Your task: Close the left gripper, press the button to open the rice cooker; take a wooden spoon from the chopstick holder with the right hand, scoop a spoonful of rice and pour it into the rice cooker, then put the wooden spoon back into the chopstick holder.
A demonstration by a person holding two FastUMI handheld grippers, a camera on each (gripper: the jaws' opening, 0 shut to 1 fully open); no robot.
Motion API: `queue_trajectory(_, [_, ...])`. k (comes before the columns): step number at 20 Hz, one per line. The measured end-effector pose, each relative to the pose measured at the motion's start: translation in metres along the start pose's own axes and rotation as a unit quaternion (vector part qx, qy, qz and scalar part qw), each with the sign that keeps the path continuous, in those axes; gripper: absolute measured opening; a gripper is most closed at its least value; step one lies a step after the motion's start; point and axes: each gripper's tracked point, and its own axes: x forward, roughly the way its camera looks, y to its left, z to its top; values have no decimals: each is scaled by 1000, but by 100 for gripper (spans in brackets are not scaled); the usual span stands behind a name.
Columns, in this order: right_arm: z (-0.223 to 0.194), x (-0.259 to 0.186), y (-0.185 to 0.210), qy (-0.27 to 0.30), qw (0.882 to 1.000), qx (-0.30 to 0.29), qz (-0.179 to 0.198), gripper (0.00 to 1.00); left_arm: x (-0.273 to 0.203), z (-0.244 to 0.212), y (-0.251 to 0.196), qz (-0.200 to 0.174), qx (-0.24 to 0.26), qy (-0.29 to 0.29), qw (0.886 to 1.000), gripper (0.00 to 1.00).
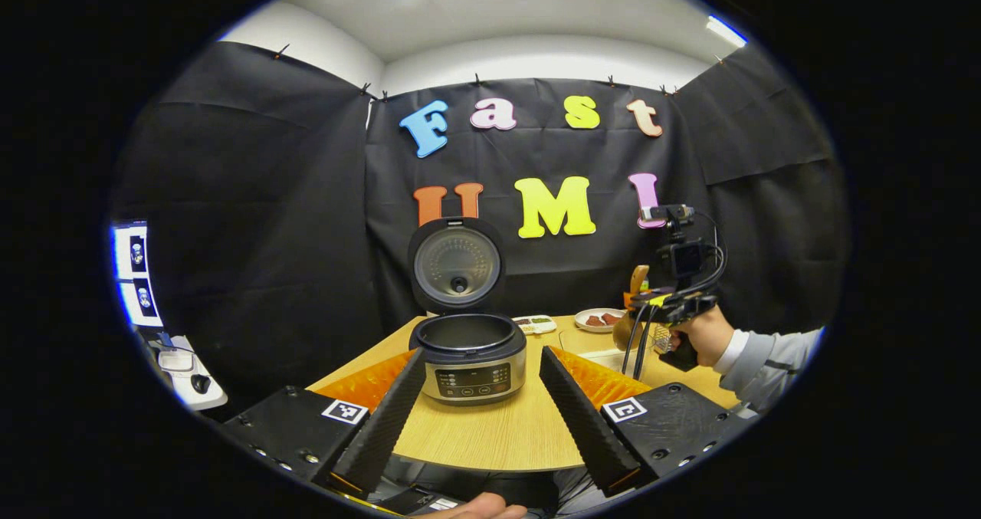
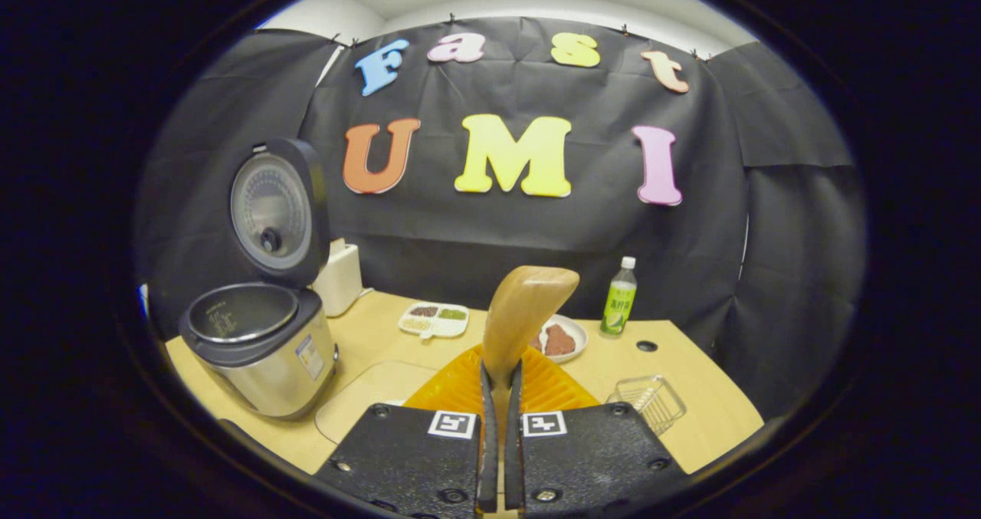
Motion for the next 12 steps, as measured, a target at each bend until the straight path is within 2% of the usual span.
queue_trajectory(3, [-38,11,11,35,998,-48,-20,8,2,-1,7,3,1,-2,1000,96])
queue_trajectory(5, [-45,4,29,50,998,-43,5,9,2,-5,6,-1,2,1,1000,96])
queue_trajectory(7, [-53,-7,50,77,995,25,55,9,3,-7,4,-6,1,3,1000,96])
queue_trajectory(8, [-56,-11,62,94,990,67,85,9,4,-9,3,-7,0,5,1000,96])
queue_trajectory(12, [-49,-11,68,98,978,126,135,9,8,-14,6,-2,0,15,1000,96])
